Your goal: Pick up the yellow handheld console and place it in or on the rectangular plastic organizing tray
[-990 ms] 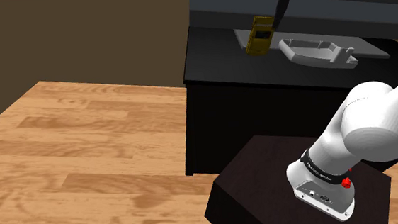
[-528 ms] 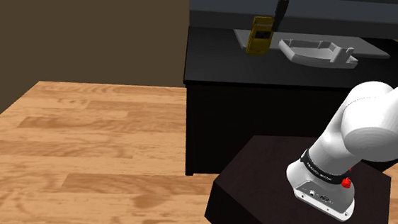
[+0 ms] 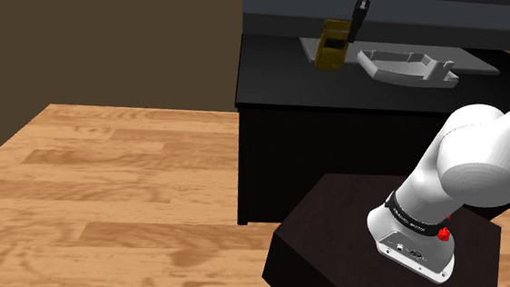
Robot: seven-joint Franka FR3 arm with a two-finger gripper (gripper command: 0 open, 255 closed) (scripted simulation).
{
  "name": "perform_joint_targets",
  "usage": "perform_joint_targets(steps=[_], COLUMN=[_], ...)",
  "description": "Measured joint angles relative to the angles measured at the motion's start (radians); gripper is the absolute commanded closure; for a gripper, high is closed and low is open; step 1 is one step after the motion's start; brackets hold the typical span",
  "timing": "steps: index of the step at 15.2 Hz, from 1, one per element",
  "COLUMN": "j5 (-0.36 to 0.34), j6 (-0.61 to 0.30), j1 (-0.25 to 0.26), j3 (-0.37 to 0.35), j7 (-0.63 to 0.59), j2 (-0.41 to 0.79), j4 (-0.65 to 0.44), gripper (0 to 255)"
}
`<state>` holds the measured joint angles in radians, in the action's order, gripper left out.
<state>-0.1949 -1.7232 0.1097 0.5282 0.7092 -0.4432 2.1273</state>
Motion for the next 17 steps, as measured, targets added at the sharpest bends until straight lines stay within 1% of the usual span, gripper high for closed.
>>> perform_joint_targets(steps=[3,5,17], j5=[0.000,0.002,0.021], j6=[0.000,0.015,0.170], j1=[0.000,0.001,0.013], j3=[0.000,-0.001,-0.017], j7=[0.000,0.001,0.009], j2=[0.000,0.002,0.028], j4=[0.000,-0.017,-0.196], gripper=[255,255,255])
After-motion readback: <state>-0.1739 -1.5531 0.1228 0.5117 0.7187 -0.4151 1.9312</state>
